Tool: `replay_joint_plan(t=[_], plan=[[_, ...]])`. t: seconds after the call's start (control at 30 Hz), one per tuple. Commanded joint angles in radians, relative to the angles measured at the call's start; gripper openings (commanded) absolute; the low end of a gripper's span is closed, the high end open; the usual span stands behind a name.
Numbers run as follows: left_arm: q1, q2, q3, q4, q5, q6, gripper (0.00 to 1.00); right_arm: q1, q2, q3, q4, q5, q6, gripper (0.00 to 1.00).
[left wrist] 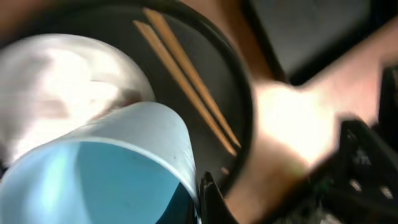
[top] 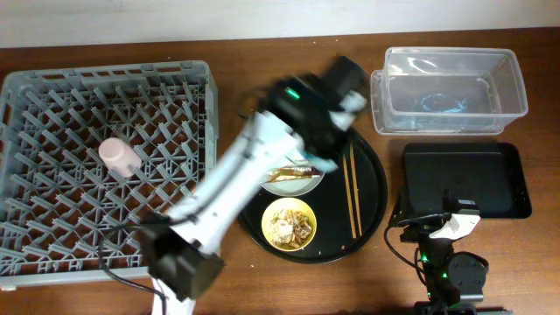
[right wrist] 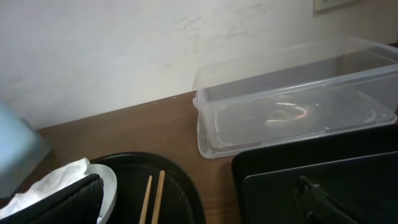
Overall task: Sort waste into correct bins and load items into the dishwasher rack
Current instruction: 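Carry the blue cup to the rack's back-left corner and lower it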
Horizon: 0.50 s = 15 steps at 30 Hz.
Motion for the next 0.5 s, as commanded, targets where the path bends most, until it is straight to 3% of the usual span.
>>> replay_joint_plan(t=[0.0,0.13,0.47], plan=[[0.237,-0.001,0.097,-0.011,0.059,-0.019,0.00,0.009,-0.006,-0.005,-0.005,0.005,-0.010,0.99],[0.488,0.000,0.111,0.035,0.190,-0.027,0.00,0.009,-0.006,-0.005,-0.005,0.005,-0.010,0.99],[1.000,0.009,0.106,0.125,0.203,-0.225,0.00,0.009,-0.006,-0.005,-0.005,0.005,-0.010,0.99]])
